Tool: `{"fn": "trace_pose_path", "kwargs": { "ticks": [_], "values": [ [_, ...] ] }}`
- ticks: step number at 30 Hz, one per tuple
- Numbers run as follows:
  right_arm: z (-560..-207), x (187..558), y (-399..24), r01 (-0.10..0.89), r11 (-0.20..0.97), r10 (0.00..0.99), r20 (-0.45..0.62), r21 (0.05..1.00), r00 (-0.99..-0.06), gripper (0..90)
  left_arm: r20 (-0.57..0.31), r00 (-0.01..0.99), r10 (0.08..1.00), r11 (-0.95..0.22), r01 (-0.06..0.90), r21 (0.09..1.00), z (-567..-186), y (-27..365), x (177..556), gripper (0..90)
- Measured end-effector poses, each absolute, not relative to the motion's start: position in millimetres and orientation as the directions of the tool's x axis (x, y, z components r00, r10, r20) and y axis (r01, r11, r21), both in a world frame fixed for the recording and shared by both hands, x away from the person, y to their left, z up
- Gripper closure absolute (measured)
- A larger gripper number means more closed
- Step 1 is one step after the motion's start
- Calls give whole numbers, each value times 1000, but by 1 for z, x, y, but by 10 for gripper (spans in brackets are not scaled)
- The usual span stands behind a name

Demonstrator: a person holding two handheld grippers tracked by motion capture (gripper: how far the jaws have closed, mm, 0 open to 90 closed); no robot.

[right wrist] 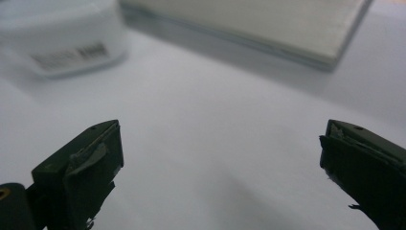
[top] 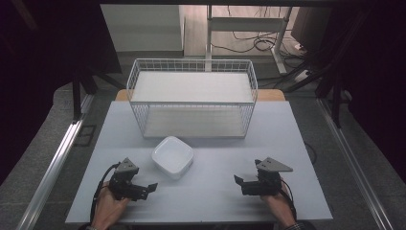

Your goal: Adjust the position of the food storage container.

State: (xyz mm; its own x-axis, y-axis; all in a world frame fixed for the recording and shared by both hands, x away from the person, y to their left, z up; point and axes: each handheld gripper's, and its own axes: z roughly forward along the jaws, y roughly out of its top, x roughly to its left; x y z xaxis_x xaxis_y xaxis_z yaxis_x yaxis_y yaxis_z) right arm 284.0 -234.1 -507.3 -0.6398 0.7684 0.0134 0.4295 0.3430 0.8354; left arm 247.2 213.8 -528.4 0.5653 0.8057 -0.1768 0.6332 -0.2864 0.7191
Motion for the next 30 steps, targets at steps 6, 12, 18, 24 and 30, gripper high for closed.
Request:
{"fn": "trace_pose_path", "kwargs": {
  "ticks": [6,12,18,24,30],
  "values": [
    [-512,284,-227,428,399,747,-16,811,-665,0,-180,562,807,-249,601,760,-532,225,251,36],
    [-512,283,-224,420,418,743,-36,805,-668,0,-178,565,806,-234,580,780,-531,230,254,43],
    [-511,283,-225,419,407,751,-36,812,-660,0,-165,568,806,-250,580,776,-530,229,254,41],
    [-512,285,-224,440,416,760,-38,796,-649,0,-170,560,811,-249,593,766,-527,233,259,64],
    [-511,284,-223,452,405,766,-25,795,-642,0,-109,520,847,-252,574,779,-523,236,275,281]
  ]
}}
